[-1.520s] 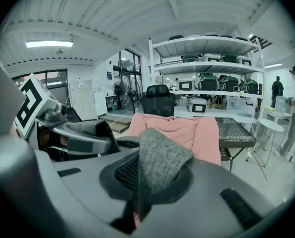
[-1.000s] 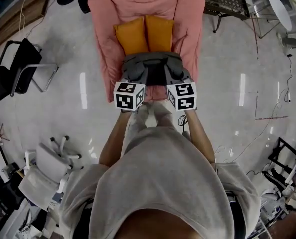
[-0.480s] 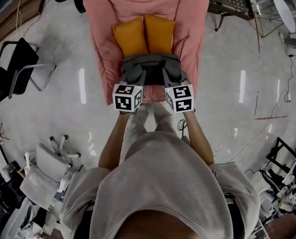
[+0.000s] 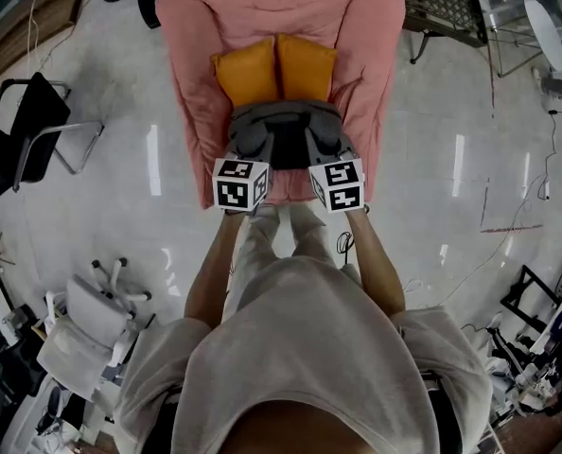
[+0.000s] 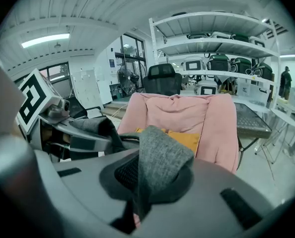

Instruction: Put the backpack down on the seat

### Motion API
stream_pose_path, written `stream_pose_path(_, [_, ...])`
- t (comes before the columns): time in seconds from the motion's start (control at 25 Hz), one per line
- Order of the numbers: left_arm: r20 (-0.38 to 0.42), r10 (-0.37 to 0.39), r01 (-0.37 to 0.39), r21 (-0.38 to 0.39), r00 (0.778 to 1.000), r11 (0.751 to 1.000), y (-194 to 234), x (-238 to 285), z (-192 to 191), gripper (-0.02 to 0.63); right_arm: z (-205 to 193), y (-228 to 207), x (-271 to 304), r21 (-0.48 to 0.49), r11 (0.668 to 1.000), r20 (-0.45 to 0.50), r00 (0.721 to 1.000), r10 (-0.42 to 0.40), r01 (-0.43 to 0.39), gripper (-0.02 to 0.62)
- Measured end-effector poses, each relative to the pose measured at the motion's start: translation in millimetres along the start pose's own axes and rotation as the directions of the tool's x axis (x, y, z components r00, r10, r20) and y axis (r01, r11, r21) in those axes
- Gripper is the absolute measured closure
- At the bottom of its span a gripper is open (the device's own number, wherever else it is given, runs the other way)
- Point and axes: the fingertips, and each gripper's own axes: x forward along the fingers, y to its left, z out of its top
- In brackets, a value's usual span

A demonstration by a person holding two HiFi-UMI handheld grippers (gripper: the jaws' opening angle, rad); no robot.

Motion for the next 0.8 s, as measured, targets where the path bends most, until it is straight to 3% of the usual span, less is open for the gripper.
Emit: stream_pose_path(0.8, [-0.007,0.014,-0.014,0.020,1.000,1.000,44.2,59.5,36.7,0.563,23.2,-36.0,72.1,-0.031,0.999,-0.017,1.000,-0.011,0.010,0.575])
